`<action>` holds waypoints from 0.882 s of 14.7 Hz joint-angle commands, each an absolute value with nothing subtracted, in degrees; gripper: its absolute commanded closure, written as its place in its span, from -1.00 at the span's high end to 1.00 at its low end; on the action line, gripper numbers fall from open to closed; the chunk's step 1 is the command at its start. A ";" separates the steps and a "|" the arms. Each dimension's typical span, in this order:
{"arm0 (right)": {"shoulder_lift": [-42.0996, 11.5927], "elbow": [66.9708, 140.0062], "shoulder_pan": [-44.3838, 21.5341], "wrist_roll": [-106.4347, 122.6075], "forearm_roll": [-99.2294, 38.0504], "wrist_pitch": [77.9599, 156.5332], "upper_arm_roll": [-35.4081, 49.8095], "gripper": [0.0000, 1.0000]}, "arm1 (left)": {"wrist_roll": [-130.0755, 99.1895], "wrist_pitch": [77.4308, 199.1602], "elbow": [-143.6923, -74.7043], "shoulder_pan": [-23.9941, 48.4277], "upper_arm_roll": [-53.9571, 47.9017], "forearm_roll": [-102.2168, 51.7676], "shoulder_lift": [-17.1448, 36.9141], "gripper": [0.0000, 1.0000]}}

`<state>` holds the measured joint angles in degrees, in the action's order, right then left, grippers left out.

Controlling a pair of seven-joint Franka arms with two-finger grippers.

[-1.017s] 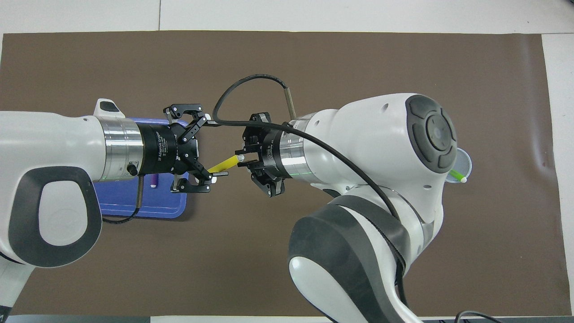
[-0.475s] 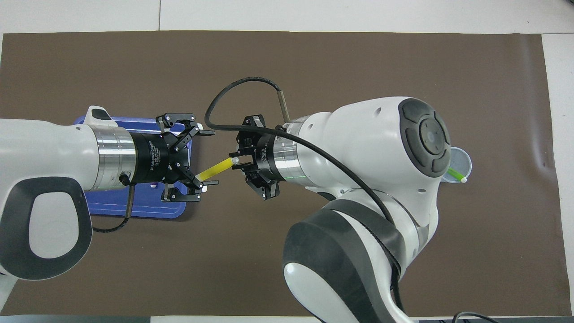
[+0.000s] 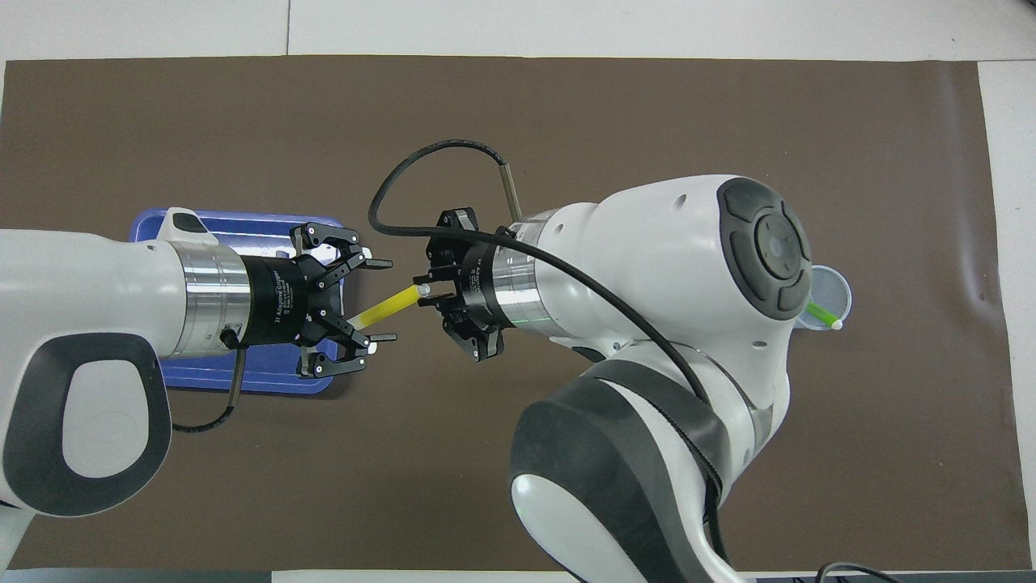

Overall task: Right arm passes pens to left for tray arrangement
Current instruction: 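Close the left gripper on the yellow pen and open the right gripper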

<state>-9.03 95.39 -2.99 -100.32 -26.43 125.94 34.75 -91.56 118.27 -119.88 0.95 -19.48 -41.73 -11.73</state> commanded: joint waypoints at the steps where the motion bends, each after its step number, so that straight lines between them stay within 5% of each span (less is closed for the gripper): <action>1: -9.76 94.66 -2.64 -100.81 -27.42 126.21 35.42 -1.00 | -92.20 117.42 -122.17 0.44 -19.34 -40.87 -14.41 0.40; 6: -9.76 94.66 -2.64 -100.64 -27.42 125.95 35.42 -1.00 | -92.02 117.25 -122.17 0.35 -19.07 -40.87 -15.11 0.39; 10: -9.76 94.66 -2.64 -100.37 -27.42 125.77 35.51 -1.00 | -91.93 117.25 -122.60 0.44 -19.16 -40.87 -15.55 0.18; 11: -9.76 94.66 -2.64 -100.37 -27.42 125.77 35.42 -1.00 | -91.93 117.25 -122.96 0.35 -19.16 -40.87 -15.82 0.08; 13: -9.76 94.66 -2.64 -100.37 -27.33 125.68 35.42 -1.00 | -91.76 117.25 -123.31 0.44 -19.16 -40.87 -16.17 -0.45</action>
<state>-9.11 95.39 -3.08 -100.32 -26.43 125.93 34.75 -91.56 118.14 -121.25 0.71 -19.35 -41.69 -13.61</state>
